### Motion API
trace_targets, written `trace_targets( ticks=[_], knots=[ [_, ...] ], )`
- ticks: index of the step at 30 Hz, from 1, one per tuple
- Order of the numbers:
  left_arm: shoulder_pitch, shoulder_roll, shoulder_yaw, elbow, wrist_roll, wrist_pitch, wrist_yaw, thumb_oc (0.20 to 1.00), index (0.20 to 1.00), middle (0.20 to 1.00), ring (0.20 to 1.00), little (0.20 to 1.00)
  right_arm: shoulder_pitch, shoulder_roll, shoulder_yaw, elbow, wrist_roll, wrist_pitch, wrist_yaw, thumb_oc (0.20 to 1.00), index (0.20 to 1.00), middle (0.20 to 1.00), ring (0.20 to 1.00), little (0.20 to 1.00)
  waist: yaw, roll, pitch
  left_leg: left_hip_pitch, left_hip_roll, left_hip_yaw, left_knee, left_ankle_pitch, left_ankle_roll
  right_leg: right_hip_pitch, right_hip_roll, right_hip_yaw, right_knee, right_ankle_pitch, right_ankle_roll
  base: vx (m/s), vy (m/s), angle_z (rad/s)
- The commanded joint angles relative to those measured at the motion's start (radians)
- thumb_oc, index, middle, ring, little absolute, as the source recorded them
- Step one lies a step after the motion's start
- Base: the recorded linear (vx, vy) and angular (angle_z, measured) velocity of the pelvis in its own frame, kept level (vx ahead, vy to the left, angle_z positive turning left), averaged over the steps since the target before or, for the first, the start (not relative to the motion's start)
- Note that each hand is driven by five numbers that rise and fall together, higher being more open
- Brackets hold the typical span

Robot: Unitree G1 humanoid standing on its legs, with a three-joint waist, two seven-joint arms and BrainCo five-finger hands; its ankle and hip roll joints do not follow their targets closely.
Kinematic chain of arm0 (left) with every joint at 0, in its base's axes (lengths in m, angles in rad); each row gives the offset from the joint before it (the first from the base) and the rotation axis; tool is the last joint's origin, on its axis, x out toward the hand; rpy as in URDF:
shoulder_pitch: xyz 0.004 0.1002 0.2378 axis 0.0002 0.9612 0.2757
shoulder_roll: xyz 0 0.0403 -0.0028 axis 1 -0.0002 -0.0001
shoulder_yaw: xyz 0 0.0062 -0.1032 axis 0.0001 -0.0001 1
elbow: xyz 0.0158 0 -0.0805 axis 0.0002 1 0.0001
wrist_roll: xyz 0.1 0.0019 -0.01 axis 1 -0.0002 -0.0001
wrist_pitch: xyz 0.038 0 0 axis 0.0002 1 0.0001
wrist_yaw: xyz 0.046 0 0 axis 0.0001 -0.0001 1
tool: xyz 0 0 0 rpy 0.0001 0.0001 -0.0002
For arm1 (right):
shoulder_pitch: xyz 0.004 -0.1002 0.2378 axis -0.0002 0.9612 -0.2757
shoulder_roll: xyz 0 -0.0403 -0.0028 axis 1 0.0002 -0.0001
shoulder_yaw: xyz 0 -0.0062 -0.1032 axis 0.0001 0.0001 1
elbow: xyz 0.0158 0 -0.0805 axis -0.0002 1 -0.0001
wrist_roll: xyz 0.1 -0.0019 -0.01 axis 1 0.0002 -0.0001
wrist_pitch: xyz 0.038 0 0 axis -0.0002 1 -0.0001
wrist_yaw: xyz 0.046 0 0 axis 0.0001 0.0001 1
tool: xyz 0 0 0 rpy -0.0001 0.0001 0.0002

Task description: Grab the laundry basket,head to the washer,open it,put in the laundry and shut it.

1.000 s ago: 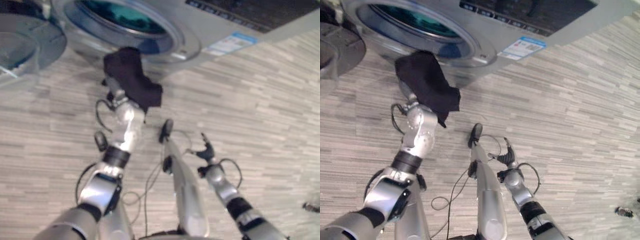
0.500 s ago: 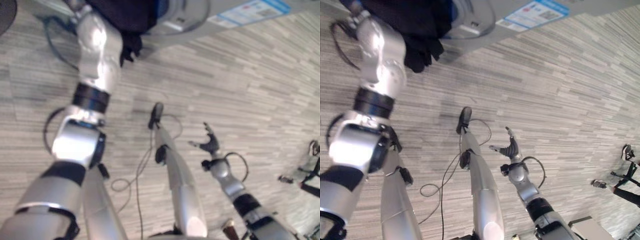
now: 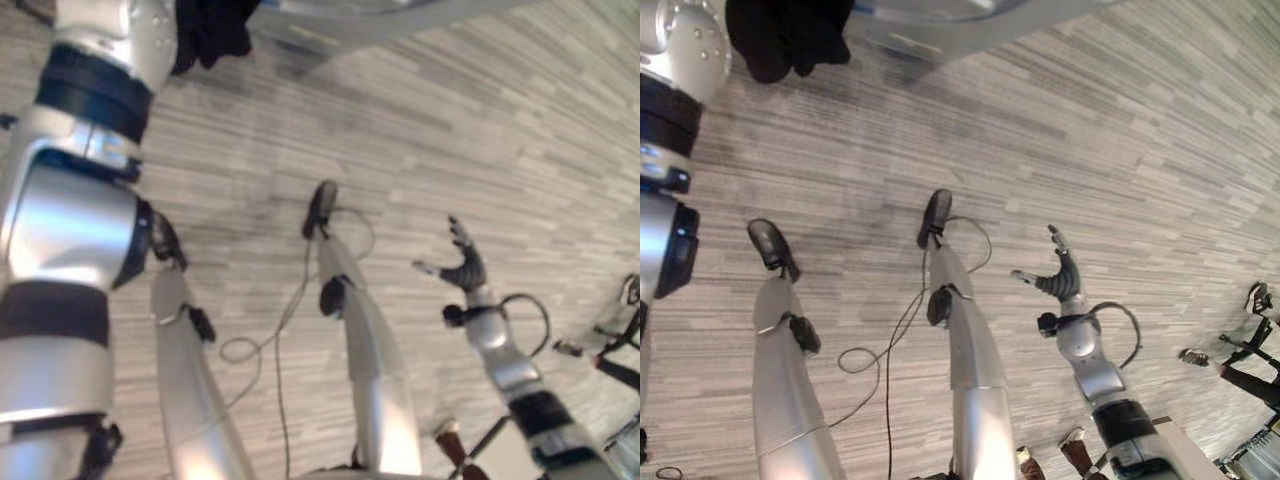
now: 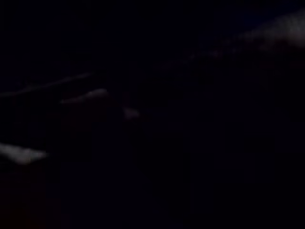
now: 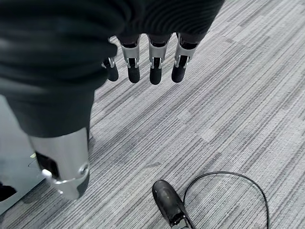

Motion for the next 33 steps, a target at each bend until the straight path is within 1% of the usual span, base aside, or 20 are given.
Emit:
trace_targets(
  ticks=[1, 4, 5, 7, 8, 9, 10, 13, 14, 16, 19, 21, 25, 27, 28, 29, 30, 31, 32, 33],
  knots=[
    [-0.077, 0.01, 0.01, 0.012, 0.057, -0.024, -0.051, 0.2, 0.2, 0.2, 0.2, 0.2, 0.16, -0.097, -0.015, -0.058, 0.021, -0.022, 0.014, 1.0, 1.0, 1.0, 1.0, 1.0, -0.057, 0.085, -0.117, 0.068, 0.012, -0.055, -0.04, -0.083, 0.055, 0.095, 0.005, 0.02, 0.256, -0.321, 0.132, 0.0, 0.0, 0.0],
    [-0.11, -0.002, -0.012, 0.054, 0.049, -0.009, -0.068, 0.2, 0.2, 0.2, 0.2, 0.2, 0.178, -0.117, -0.027, -0.068, 0.016, -0.019, 0.022, 1.0, 1.0, 1.0, 1.0, 1.0, -0.057, 0.096, -0.126, 0.075, 0.01, -0.047, -0.044, -0.084, 0.055, 0.097, 0.011, 0.033, 0.248, -0.323, 0.129, 0.0, 0.011, 0.0],
    [-0.147, -0.003, -0.033, 0.091, 0.03, 0.01, -0.09, 0.2, 0.2, 0.2, 0.2, 0.2, 0.19, -0.141, -0.047, -0.069, 0.02, -0.014, 0.022, 1.0, 1.0, 1.0, 1.0, 1.0, -0.063, 0.109, -0.136, 0.088, 0.006, -0.039, -0.051, -0.086, 0.054, 0.104, 0.016, 0.046, 0.234, -0.326, 0.124, 0.0, 0.0, 0.0],
    [-0.182, 0.001, -0.049, 0.109, 0.022, 0.017, -0.105, 0.2, 0.2, 0.2, 0.2, 0.2, 0.2, -0.152, -0.066, -0.078, 0.021, -0.011, 0.023, 1.0, 1.0, 1.0, 1.0, 1.0, -0.063, 0.115, -0.137, 0.098, 0.003, -0.034, -0.062, -0.085, 0.054, 0.111, 0.019, 0.056, 0.223, -0.328, 0.122, 0.01, 0.024, -0.02],
    [-0.255, 0.018, -0.096, 0.093, 0.017, 0.004, -0.105, 0.2, 0.2, 0.2, 0.2, 0.2, 0.247, -0.179, -0.11, -0.095, 0.019, -0.016, 0.024, 1.0, 1.0, 1.0, 1.0, 1.0, -0.07, 0.126, -0.143, 0.116, -0.004, -0.026, -0.081, -0.083, 0.05, 0.124, 0.025, 0.066, 0.201, -0.327, 0.122, 0.01, 0.016, -0.04],
    [-0.292, 0.028, -0.108, 0.057, 0.004, -0.026, -0.085, 0.2, 0.2, 0.2, 0.2, 0.2, 0.274, -0.193, -0.137, -0.119, 0.02, -0.017, 0.026, 1.0, 1.0, 1.0, 1.0, 1.0, -0.069, 0.126, -0.143, 0.125, -0.008, -0.023, -0.093, -0.08, 0.048, 0.133, 0.028, 0.068, 0.184, -0.323, 0.123, 0.01, 0.007, -0.05],
    [-0.341, 0.056, -0.133, -0.032, -0.007, -0.08, -0.048, 0.2, 0.2, 0.2, 0.2, 0.2, 0.354, -0.211, -0.199, -0.178, 0.022, -0.024, 0.034, 1.0, 1.0, 1.0, 1.0, 1.0, -0.078, 0.123, -0.146, 0.142, -0.008, -0.015, -0.124, -0.076, 0.044, 0.152, 0.041, 0.07, 0.14, -0.316, 0.127, 0.0, -0.005, -0.03],
    [-0.352, 0.069, -0.152, -0.065, 0.0, -0.09, -0.027, 0.2, 0.2, 0.2, 0.2, 0.2, 0.444, -0.232, -0.259, -0.219, 0.024, -0.024, 0.05, 1.0, 1.0, 1.0, 1.0, 1.0, -0.079, 0.123, -0.156, 0.146, -0.01, -0.009, -0.135, -0.072, 0.045, 0.162, 0.05, 0.071, 0.112, -0.305, 0.131, -0.01, -0.038, -0.07],
    [-0.333, 0.068, -0.143, -0.078, -0.028, -0.098, -0.039, 1.0, 1.0, 1.0, 1.0, 1.0, 0.483, -0.238, -0.276, -0.233, 0.026, -0.025, 0.062, 1.0, 1.0, 1.0, 1.0, 1.0, -0.083, 0.123, -0.16, 0.143, -0.011, -0.01, -0.134, -0.072, 0.046, 0.159, 0.051, 0.072, 0.113, -0.303, 0.132, -0.01, -0.036, -0.04],
    [-0.278, 0.06, -0.127, -0.119, -0.053, -0.109, -0.08, 1.0, 1.0, 1.0, 1.0, 1.0, 0.503, -0.262, -0.285, -0.231, 0.03, -0.017, 0.076, 1.0, 1.0, 1.0, 1.0, 1.0, -0.076, 0.128, -0.169, 0.143, -0.02, -0.013, -0.127, -0.076, 0.05, 0.157, 0.053, 0.075, 0.12, -0.31, 0.126, -0.01, -0.005, -0.04],
    [-0.182, 0.02, -0.07, -0.076, -0.095, -0.087, -0.117, 1.0, 1.0, 1.0, 1.0, 1.0, 0.474, -0.281, -0.265, -0.21, 0.022, -0.012, 0.071, 1.0, 1.0, 1.0, 1.0, 1.0, -0.063, 0.137, -0.169, 0.133, -0.032, -0.021, -0.12, -0.085, 0.06, 0.139, 0.053, 0.087, 0.133, -0.322, 0.115, 0.0, 0.012, 0.0],
    [-0.172, 0.013, -0.066, -0.06, -0.1, -0.08, -0.132, 1.0, 1.0, 1.0, 1.0, 1.0, 0.459, -0.283, -0.258, -0.204, 0.021, -0.012, 0.068, 1.0, 1.0, 1.0, 1.0, 1.0, -0.062, 0.139, -0.172, 0.127, -0.035, -0.022, -0.12, -0.086, 0.061, 0.131, 0.054, 0.088, 0.134, -0.322, 0.114, 0.0, 0.0, 0.02],
    [-0.165, -0.018, -0.077, 0.026, -0.094, -0.031, -0.169, 1.0, 1.0, 1.0, 1.0, 1.0, 0.434, -0.289, -0.21, -0.209, 0.006, -0.014, 0.077, 1.0, 1.0, 1.0, 1.0, 1.0, -0.053, 0.144, -0.167, 0.105, -0.036, -0.03, -0.115, -0.084, 0.064, 0.115, 0.059, 0.093, 0.14, -0.324, 0.11, 0.0, 0.0, 0.0],
    [-0.181, -0.033, -0.111, 0.077, -0.039, 0.013, -0.189, 1.0, 1.0, 1.0, 1.0, 1.0, 0.419, -0.291, -0.182, -0.193, 0.004, -0.009, 0.086, 1.0, 1.0, 1.0, 1.0, 1.0, -0.047, 0.151, -0.164, 0.099, -0.036, -0.033, -0.114, -0.082, 0.066, 0.11, 0.06, 0.095, 0.145, -0.327, 0.106, 0.0, 0.0, 0.0],
    [-0.184, -0.034, -0.113, 0.08, -0.037, 0.015, -0.19, 1.0, 1.0, 1.0, 1.0, 1.0, 0.417, -0.29, -0.18, -0.192, 0.005, -0.009, 0.087, 1.0, 1.0, 1.0, 1.0, 1.0, -0.048, 0.15, -0.164, 0.098, -0.036, -0.033, -0.113, -0.082, 0.066, 0.11, 0.06, 0.095, 0.145, -0.327, 0.106, 0.0, 0.0, 0.0],
    [-0.202, -0.032, -0.144, 0.126, 0.009, 0.056, -0.214, 1.0, 1.0, 1.0, 1.0, 1.0, 0.413, -0.296, -0.175, -0.185, 0.007, -0.01, 0.092, 1.0, 1.0, 1.0, 1.0, 1.0, -0.047, 0.153, -0.165, 0.097, -0.036, -0.034, -0.114, -0.081, 0.066, 0.109, 0.061, 0.096, 0.146, -0.327, 0.106, 0.0, 0.0, 0.0],
    [-0.2, -0.001, -0.182, 0.231, 0.11, 0.131, -0.268, 1.0, 1.0, 1.0, 1.0, 1.0, 0.41, -0.297, -0.176, -0.163, 0.011, -0.005, 0.1, 1.0, 1.0, 1.0, 1.0, 1.0, -0.035, 0.158, -0.162, 0.095, -0.037, -0.032, -0.113, -0.077, 0.066, 0.107, 0.06, 0.096, 0.147, -0.327, 0.104, 0.0, 0.0, 0.0],
    [-0.202, -0.002, -0.181, 0.235, 0.115, 0.132, -0.272, 1.0, 1.0, 1.0, 1.0, 1.0, 0.408, -0.297, -0.175, -0.163, 0.011, -0.005, 0.1, 1.0, 1.0, 1.0, 1.0, 1.0, -0.036, 0.158, -0.162, 0.094, -0.037, -0.032, -0.113, -0.078, 0.066, 0.107, 0.06, 0.096, 0.147, -0.327, 0.104, 0.0, 0.0, 0.0],
    [-0.156, 0.02, -0.165, 0.28, 0.182, 0.168, -0.28, 1.0, 1.0, 1.0, 1.0, 1.0, 0.41, -0.277, -0.178, -0.138, 0.014, -0.004, 0.098, 1.0, 1.0, 1.0, 1.0, 1.0, -0.025, 0.162, -0.159, 0.095, -0.038, -0.032, -0.114, -0.076, 0.067, 0.108, 0.058, 0.093, 0.146, -0.327, 0.103, 0.0, 0.0, 0.0],
    [-0.148, 0.008, -0.14, 0.291, 0.186, 0.179, -0.261, 1.0, 1.0, 1.0, 1.0, 1.0, 0.395, -0.263, -0.156, -0.111, 0.018, 0.002, 0.096, 1.0, 1.0, 1.0, 1.0, 1.0, -0.017, 0.166, -0.157, 0.097, -0.041, -0.035, -0.117, -0.074, 0.067, 0.111, 0.057, 0.092, 0.147, -0.327, 0.103, 0.0, 0.0, 0.0]
  ],
)
